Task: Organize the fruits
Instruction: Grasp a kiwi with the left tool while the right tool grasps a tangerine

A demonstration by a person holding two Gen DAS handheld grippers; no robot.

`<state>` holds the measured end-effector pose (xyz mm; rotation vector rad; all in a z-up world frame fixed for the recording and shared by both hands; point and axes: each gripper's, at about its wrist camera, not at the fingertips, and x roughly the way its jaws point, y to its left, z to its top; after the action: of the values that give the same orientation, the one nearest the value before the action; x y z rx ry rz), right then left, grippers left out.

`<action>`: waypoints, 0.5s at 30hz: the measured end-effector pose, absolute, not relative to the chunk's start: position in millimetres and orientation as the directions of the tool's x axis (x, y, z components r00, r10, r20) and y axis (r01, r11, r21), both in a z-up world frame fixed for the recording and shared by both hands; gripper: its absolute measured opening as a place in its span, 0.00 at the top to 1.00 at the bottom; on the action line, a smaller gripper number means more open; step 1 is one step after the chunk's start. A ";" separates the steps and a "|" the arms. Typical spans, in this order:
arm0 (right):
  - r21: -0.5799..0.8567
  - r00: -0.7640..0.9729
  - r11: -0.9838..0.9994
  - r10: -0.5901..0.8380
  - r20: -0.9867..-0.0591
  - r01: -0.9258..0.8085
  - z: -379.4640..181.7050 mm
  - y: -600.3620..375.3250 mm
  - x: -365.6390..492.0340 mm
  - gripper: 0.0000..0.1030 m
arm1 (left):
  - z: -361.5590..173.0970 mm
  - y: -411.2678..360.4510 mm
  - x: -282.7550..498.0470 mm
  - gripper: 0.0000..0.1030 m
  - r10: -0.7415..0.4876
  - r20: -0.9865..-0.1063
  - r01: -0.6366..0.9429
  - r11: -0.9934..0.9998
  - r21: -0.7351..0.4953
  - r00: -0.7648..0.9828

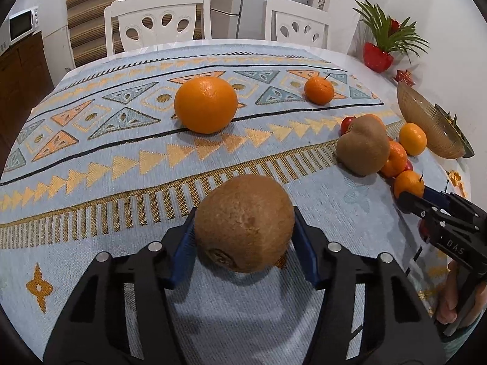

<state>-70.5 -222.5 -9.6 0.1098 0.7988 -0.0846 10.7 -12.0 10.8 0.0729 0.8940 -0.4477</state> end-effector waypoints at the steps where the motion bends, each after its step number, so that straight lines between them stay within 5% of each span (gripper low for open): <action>1: 0.059 0.697 0.991 -0.039 -0.716 0.116 -9.2 -221.4 -71.1 0.60 | 11.0 -12.3 10.2 0.44 -0.343 -0.766 0.407 0.906 -0.117 0.543; 15: 0.058 0.697 0.992 -0.036 -0.716 0.111 -9.3 -219.4 -70.5 0.60 | 11.5 -13.7 9.1 0.44 -0.341 -0.766 0.408 0.906 -0.113 0.545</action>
<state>-70.5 -219.4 -9.3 0.0995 0.7955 -0.0819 9.1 -13.7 11.5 0.0814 0.8895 -0.4443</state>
